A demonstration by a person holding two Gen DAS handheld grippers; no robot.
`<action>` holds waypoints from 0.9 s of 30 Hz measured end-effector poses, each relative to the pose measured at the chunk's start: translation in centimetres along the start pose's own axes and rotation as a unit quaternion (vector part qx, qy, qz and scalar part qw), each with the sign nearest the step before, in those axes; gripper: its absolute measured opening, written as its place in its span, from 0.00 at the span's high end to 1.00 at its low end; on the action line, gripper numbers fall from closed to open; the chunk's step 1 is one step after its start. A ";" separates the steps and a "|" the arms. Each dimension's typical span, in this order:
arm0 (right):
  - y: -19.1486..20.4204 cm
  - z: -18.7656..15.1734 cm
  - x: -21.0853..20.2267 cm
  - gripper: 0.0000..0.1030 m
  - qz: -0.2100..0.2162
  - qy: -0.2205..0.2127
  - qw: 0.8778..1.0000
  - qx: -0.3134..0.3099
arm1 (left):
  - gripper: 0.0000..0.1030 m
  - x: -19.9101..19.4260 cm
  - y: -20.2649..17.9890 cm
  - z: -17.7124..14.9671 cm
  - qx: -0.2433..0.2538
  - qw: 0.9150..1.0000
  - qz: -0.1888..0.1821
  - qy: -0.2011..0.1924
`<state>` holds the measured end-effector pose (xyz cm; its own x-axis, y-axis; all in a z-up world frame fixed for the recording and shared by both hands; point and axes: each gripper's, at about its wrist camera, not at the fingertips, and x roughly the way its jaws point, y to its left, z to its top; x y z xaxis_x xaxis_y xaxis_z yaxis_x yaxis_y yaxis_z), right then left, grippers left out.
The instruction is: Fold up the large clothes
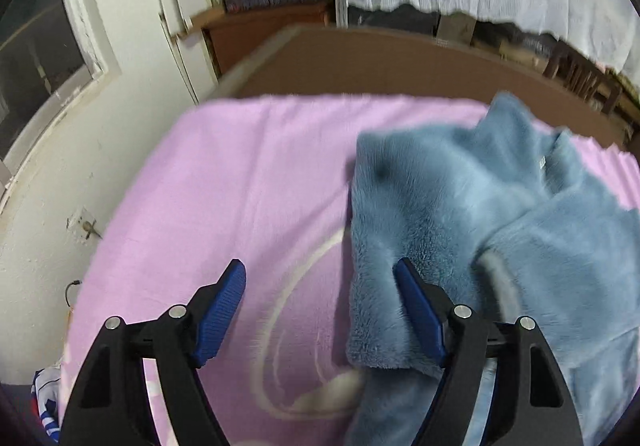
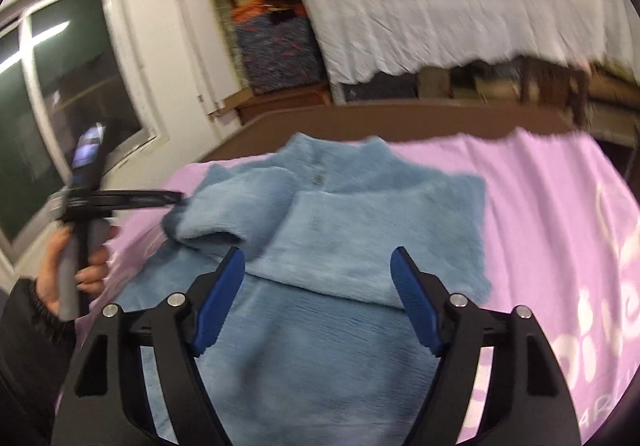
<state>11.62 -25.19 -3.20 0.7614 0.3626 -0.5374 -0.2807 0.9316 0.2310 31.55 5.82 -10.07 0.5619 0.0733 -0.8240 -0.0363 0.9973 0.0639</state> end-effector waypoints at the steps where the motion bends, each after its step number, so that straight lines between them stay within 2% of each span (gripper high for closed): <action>1: 1.2 0.1 0.2 0.29 0.002 0.002 1.000 -0.019 | 0.23 0.3 0.0 -0.2 -0.001 1.000 -0.001 -0.002; 4: 4.7 0.8 2.0 0.29 -0.004 0.018 0.997 -0.074 | 0.23 0.1 0.1 -0.1 0.016 1.000 -0.001 -0.009; 8: 9.1 1.5 5.5 0.29 -0.027 0.032 0.987 -0.154 | 0.19 0.5 0.6 0.0 0.003 1.000 -0.016 -0.001; 11: 12.1 1.4 8.0 0.29 -0.056 0.039 0.973 -0.222 | 0.19 1.0 1.4 0.2 -0.010 0.999 -0.036 0.012; 15: 14.8 0.4 10.8 0.29 -0.103 0.042 0.944 -0.311 | 0.18 1.0 1.4 0.2 -0.009 0.999 -0.040 0.014; 16: 15.1 0.3 11.7 0.32 -0.119 0.046 0.936 -0.329 | 0.17 1.0 1.4 0.1 -0.008 0.999 -0.037 0.013; 17: 15.1 0.3 12.1 0.34 -0.124 0.049 0.934 -0.333 | 0.17 1.0 1.3 0.1 -0.007 0.999 -0.035 0.012; 18: 14.8 0.4 12.7 0.54 -0.126 0.059 0.933 -0.331 | 0.17 0.9 1.2 0.0 -0.006 0.999 -0.033 0.011; 19: 14.4 0.7 13.1 0.77 -0.120 0.073 0.937 -0.320 | 0.16 0.9 1.2 0.0 -0.004 0.999 -0.030 0.010; 20: 13.6 1.1 13.2 0.87 -0.115 0.081 0.943 -0.302 | 0.16 0.9 1.1 0.0 -0.003 1.000 -0.028 0.009; 21: 12.9 1.6 13.1 0.89 -0.109 0.084 0.950 -0.280 | 0.16 0.8 1.1 -0.1 -0.003 1.000 -0.027 0.008; 22: 11.1 2.8 12.1 0.89 -0.085 0.077 0.968 -0.221 | 0.16 0.8 1.0 -0.1 -0.002 1.000 -0.026 0.007; 23: 9.8 3.4 11.4 0.89 -0.072 0.074 0.978 -0.183 | 0.16 0.8 1.0 -0.1 -0.002 1.000 -0.025 0.007; 24: 7.5 4.2 10.4 0.89 -0.058 0.070 0.989 -0.118 | 0.16 0.7 1.0 -0.1 -0.001 1.000 -0.024 0.006; 25: 4.4 4.7 9.3 0.89 -0.047 0.065 0.996 -0.037 | 0.16 0.7 1.0 -0.2 -0.001 1.000 -0.024 0.006; 26: 2.4 4.9 8.8 0.89 -0.043 0.063 0.997 0.010 | 0.16 0.7 1.0 -0.2 0.000 1.000 -0.022 0.005; 27: -0.8 4.5 8.0 0.89 -0.038 0.066 0.994 0.083 | 0.16 0.7 0.9 -0.2 0.002 1.000 -0.021 0.004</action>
<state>20.58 -23.11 -3.98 0.6905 0.3021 -0.6572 -0.1170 0.9433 0.3107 31.73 6.75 -10.67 0.5561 0.0310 -0.8305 -0.0097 0.9995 0.0308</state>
